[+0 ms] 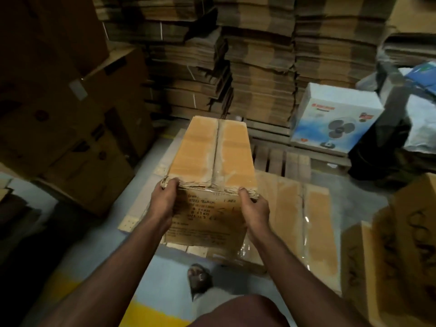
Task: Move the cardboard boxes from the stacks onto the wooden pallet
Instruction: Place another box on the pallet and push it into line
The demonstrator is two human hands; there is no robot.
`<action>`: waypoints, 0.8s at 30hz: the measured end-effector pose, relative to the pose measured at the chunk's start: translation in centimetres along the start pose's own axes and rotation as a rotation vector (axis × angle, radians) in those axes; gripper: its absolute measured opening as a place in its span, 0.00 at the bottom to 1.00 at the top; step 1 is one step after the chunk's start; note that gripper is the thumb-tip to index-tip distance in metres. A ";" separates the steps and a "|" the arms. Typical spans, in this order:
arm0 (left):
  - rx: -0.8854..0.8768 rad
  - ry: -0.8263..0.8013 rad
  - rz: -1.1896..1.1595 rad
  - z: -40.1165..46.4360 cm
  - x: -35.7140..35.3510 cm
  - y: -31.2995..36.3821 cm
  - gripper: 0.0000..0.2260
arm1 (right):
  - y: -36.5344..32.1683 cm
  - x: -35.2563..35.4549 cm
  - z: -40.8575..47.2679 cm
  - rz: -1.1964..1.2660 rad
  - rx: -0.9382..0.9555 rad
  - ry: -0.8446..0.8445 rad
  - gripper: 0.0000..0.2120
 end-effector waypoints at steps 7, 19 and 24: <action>0.042 -0.028 0.178 13.1 1.3 3.6 0.17 | 0.5 -11.8 3.4 -0.050 -0.137 0.035 0.18; 0.172 -0.130 0.186 28.2 -1.3 -1.0 0.12 | 5.7 -21.6 7.9 -0.147 -0.255 0.225 0.21; 0.167 -0.148 0.186 34.7 -3.1 -6.9 0.15 | 11.8 -25.1 11.9 -0.142 -0.290 0.227 0.29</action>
Point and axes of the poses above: each hand's wrist, its own z-axis towards the middle knuckle, its own x-axis out of the back of the hand, y = z × x, the point moved 4 cm from there along z, towards the middle knuckle, and after that the axes turned 11 degrees about y, right-handed, at the moved point
